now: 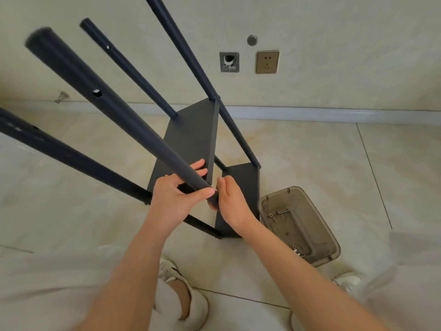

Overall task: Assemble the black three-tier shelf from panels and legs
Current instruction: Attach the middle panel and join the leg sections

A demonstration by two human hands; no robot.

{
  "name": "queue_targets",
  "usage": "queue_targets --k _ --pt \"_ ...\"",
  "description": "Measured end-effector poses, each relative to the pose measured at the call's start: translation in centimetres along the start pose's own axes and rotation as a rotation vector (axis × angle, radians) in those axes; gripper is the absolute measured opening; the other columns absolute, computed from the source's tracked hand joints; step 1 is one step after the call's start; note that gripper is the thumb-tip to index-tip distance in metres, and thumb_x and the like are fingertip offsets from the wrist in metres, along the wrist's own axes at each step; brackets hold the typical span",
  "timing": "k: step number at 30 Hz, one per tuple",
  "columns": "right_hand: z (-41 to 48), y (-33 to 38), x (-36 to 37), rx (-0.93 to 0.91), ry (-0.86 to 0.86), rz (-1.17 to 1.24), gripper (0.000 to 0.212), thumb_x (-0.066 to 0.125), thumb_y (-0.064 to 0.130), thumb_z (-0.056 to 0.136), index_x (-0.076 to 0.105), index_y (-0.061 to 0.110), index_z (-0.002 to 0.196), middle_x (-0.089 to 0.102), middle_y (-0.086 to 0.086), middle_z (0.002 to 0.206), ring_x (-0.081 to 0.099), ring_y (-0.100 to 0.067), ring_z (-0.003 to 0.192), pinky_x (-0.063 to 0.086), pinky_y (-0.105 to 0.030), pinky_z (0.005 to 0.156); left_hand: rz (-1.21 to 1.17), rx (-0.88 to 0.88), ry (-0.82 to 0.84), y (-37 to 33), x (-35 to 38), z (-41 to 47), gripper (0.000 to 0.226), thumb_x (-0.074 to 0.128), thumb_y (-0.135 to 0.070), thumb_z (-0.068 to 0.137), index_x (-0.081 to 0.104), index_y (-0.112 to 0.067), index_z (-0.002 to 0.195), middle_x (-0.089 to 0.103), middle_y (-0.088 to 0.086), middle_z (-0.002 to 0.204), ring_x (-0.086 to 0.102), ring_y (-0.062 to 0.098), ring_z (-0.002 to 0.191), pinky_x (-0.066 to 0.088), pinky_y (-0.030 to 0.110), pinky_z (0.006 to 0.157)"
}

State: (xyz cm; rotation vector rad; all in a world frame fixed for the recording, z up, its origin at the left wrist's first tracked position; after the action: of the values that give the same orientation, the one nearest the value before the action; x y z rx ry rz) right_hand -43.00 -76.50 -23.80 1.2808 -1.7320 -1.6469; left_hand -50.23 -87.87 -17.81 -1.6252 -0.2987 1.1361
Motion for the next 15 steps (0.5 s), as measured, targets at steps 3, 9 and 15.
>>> queue_targets --k 3,9,15 --pt "0.0 0.9 -0.1 -0.047 0.0 -0.067 0.027 0.035 0.021 0.106 0.035 0.028 0.08 0.045 0.004 0.074 0.044 -0.009 0.061 0.039 -0.009 0.048 -0.09 -0.035 -0.044 0.6 -0.4 -0.4 0.052 0.085 -0.019 0.077 0.07 -0.024 0.127 0.062 -0.048 0.097 0.055 -0.028 0.095 0.039 -0.006 0.072" --pt "0.1 2.1 0.9 -0.002 0.029 -0.16 0.019 0.039 0.018 0.105 0.04 0.021 0.087 0.052 -0.001 0.077 0.052 -0.021 0.07 0.049 -0.032 0.064 -0.201 -0.123 -0.066 2.4 -1.7 -0.6 0.048 0.086 -0.024 0.077 0.072 -0.027 0.123 0.062 -0.047 0.103 0.058 -0.024 0.098 0.041 -0.005 0.071" --pt "0.0 1.9 1.0 0.003 0.126 -0.428 0.011 0.052 0.01 0.101 0.043 0.008 0.106 0.047 0.002 0.085 0.045 -0.012 0.065 0.042 -0.017 0.056 -0.307 -0.153 -0.052 3.9 -1.3 -1.3 0.044 0.084 -0.018 0.078 0.071 -0.03 0.119 0.065 -0.04 0.114 0.058 -0.021 0.104 0.043 -0.003 0.073"
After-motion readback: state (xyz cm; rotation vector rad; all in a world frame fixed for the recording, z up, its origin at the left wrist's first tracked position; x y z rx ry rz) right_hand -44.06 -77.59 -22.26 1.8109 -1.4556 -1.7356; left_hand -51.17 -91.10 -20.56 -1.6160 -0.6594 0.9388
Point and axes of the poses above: each hand's wrist, its own z-axis towards the middle knuckle, its own x-axis out of the palm, y = z × x, the point moved 3 cm from there along z, towards the middle knuckle
